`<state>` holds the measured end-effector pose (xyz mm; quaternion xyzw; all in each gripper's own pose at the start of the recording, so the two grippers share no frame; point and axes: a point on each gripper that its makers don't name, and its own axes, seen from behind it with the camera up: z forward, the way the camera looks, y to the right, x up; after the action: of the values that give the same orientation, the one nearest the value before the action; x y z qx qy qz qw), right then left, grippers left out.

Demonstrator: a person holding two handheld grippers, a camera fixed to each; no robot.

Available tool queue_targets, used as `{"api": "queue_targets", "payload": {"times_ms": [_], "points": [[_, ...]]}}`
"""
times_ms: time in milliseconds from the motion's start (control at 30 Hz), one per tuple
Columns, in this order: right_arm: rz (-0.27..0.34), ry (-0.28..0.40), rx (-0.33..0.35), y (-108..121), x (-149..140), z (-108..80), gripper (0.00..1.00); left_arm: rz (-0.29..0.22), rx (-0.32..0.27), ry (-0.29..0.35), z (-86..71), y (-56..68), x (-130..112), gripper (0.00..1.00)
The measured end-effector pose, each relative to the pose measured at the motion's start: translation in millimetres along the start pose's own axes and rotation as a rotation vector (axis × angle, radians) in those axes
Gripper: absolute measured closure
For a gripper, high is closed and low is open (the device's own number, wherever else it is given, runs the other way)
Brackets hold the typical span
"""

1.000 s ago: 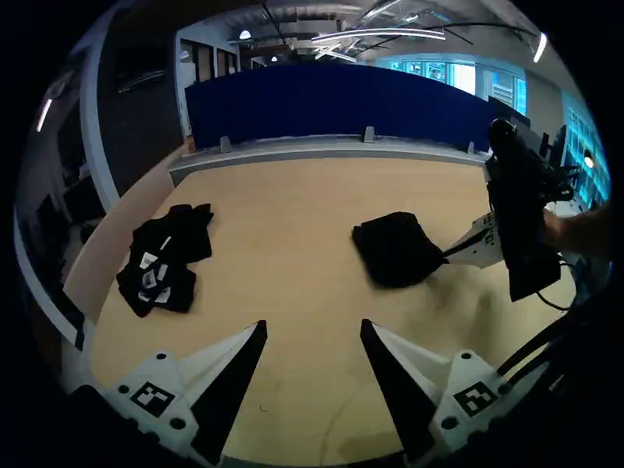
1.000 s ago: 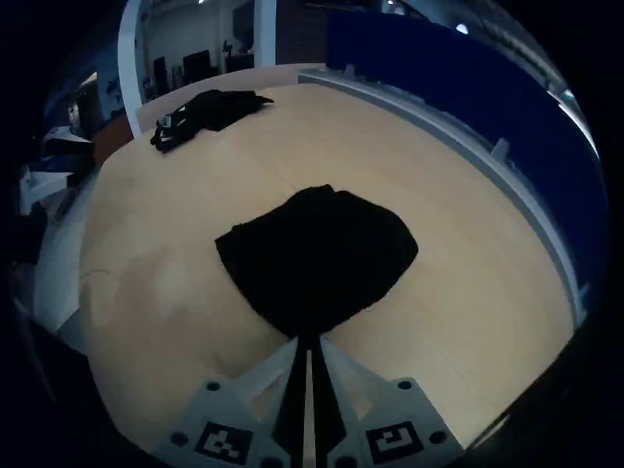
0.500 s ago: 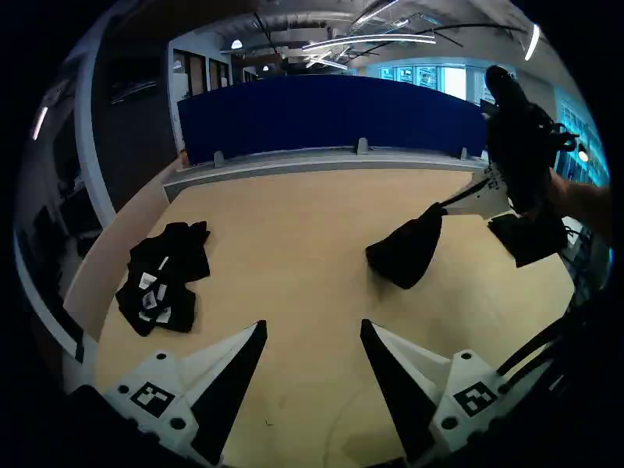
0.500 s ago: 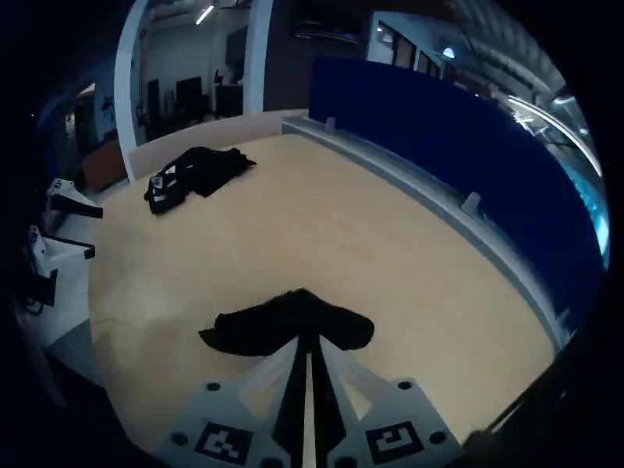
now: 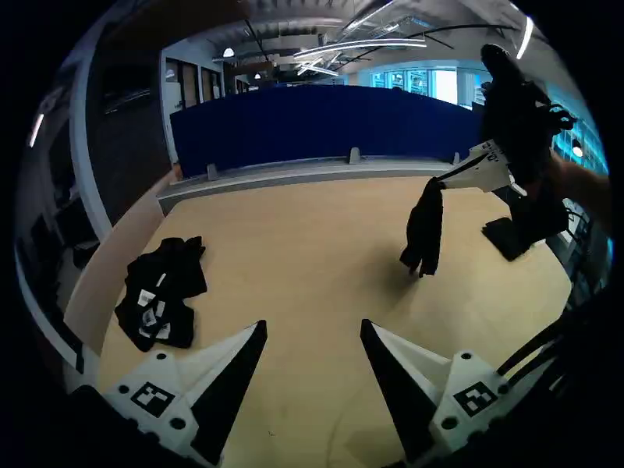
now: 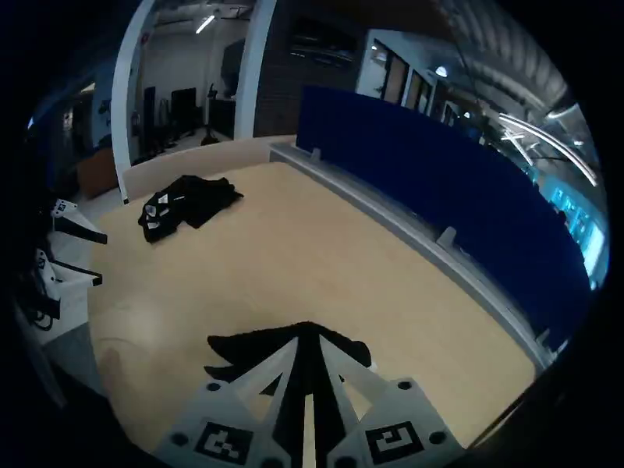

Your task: Fold towel

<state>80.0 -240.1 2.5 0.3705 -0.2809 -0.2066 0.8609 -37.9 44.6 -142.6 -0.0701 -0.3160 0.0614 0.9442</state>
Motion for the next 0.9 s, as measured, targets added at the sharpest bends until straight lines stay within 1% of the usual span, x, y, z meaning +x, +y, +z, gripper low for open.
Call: {"api": "queue_targets", "payload": {"times_ms": [267, 467, 667, 900], "points": [[0.016, 0.004, -0.026, 21, -3, -9.3, 0.97, -0.006, -0.014, 0.004, 5.5, 4.5, 4, 0.11], [0.028, 0.000, -0.052, 48, -10, -21.7, 0.97, -0.008, -0.020, 0.004, 10.3, 8.6, 6, 0.12], [0.040, -0.014, -0.085, 84, -27, -42.2, 0.96, -0.007, -0.021, 0.003, 14.1, 13.9, 8, 0.11], [0.058, -0.033, -0.130, 134, -51, -71.7, 0.97, -0.003, -0.016, -0.003, 19.2, 18.0, 10, 0.11]]}}
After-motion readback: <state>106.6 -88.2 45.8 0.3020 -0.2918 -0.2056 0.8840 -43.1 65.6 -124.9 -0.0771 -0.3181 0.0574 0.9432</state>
